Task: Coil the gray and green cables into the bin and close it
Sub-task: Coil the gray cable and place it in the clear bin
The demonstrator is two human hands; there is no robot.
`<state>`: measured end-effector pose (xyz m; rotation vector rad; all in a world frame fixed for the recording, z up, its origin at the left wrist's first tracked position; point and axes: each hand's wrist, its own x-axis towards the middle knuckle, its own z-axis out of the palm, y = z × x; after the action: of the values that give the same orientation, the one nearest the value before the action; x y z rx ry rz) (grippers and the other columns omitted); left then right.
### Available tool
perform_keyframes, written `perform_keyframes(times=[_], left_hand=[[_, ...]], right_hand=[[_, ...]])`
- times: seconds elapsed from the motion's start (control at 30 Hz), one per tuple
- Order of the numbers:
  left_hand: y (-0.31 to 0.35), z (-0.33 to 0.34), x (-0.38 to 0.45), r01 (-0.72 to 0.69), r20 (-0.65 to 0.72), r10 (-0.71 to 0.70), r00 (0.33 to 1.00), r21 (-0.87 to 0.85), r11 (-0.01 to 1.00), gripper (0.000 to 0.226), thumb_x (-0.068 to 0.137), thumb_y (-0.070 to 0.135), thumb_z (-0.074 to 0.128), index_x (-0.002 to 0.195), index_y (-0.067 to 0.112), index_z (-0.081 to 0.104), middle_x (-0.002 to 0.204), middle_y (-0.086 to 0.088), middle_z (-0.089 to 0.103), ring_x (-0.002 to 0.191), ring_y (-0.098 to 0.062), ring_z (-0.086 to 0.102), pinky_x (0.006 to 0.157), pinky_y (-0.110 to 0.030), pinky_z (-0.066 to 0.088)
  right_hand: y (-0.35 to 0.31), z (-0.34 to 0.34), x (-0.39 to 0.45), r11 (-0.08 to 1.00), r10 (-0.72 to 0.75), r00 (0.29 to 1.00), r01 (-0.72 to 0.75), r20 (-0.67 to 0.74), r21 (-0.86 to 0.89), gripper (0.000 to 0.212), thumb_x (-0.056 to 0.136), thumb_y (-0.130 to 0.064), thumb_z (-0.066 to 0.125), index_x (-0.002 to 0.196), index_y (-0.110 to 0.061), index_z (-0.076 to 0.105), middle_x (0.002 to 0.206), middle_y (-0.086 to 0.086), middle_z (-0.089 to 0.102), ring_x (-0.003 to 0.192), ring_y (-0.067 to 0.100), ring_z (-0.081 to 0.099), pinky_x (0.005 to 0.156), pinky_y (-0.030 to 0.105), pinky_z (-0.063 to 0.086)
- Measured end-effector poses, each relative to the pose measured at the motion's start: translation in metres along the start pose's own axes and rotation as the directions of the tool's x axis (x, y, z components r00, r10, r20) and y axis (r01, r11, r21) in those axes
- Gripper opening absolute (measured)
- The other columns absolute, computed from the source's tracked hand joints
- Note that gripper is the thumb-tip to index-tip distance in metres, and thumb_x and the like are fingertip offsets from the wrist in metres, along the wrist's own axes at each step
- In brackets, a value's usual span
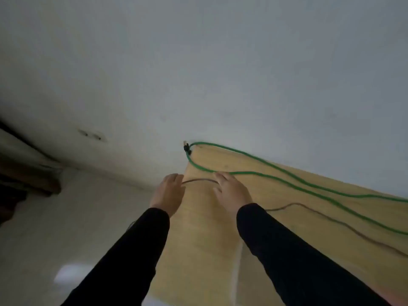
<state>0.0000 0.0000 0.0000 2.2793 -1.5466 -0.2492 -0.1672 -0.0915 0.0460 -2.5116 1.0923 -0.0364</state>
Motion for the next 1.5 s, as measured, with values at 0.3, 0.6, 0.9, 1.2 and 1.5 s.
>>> perform_keyframes(times=[0.3, 0.6, 0.9, 1.2, 1.5], left_hand=[[-0.032, 0.02, 0.037, -0.09, -0.011, 0.09, 0.996, -0.18, 0.98, 0.026, 0.084, 0.02, 0.045, 0.076, 0.002, 0.062, 0.073, -0.017, 0.064, 0.068, -0.033, 0.06, 0.056, -0.038, 0.051], [0.017, -0.066, 0.079, -0.078, -0.175, -0.051, 0.983, -0.655, 0.752, 0.017, 0.099, 0.015, 0.034, 0.087, 0.012, 0.046, 0.075, -0.007, 0.059, 0.067, -0.019, 0.053, 0.06, -0.021, 0.046], [0.139, -0.122, 0.09, 0.181, 0.177, 0.048, 0.983, -0.979, -0.093, 0.032, 0.101, 0.022, 0.029, 0.076, 0.015, 0.047, 0.056, 0.005, 0.028, 0.046, -0.007, 0.029, 0.057, -0.023, 0.035], [0.283, -0.148, 0.086, 0.077, -0.025, 0.175, 0.984, -0.829, -0.554, 0.025, 0.101, 0.021, 0.03, 0.093, 0.017, 0.053, 0.055, 0.009, 0.037, 0.049, -0.006, 0.035, 0.054, -0.017, 0.036], [0.348, -0.089, 0.064, -0.168, -0.138, 0.162, 0.977, -0.969, 0.184, 0.03, 0.102, 0.012, 0.024, 0.092, 0.017, 0.052, 0.073, 0.007, 0.063, 0.069, -0.011, 0.053, 0.071, -0.027, 0.039]], right_hand=[[-0.008, 0.028, 0.043, 0.996, -0.052, 0.995, 0.057, -0.089, 0.064, 0.038, 0.097, -0.013, 0.04, 0.135, -0.016, 0.045, 0.102, 0.012, 0.058, 0.089, 0.027, 0.055, 0.07, 0.035, 0.042], [-0.002, -0.056, 0.037, 0.941, 0.014, 0.901, 0.134, -0.433, 0.31, 0.039, 0.096, -0.013, 0.044, 0.133, -0.023, 0.046, 0.079, -0.005, 0.052, 0.07, 0.001, 0.048, 0.066, 0.008, 0.037], [0.035, -0.149, -0.003, 0.979, 0.041, 0.757, 0.1, -0.652, 0.179, 0.036, 0.095, -0.014, 0.045, 0.13, -0.02, 0.051, 0.071, -0.002, 0.049, 0.063, 0.014, 0.046, 0.06, 0.016, 0.038], [0.096, -0.173, -0.064, 0.981, -0.105, 0.848, 0.174, -0.52, 0.085, 0.048, 0.091, -0.044, 0.026, 0.129, -0.026, 0.048, 0.069, -0.014, 0.044, 0.06, 0.001, 0.042, 0.058, 0.022, 0.034], [0.131, -0.24, -0.136, 0.951, -0.292, 0.861, 0.307, -0.417, -0.033, 0.02, 0.094, -0.026, 0.046, 0.086, -0.012, 0.06, 0.078, -0.001, 0.059, 0.065, 0.018, 0.052, 0.06, 0.033, 0.045]])
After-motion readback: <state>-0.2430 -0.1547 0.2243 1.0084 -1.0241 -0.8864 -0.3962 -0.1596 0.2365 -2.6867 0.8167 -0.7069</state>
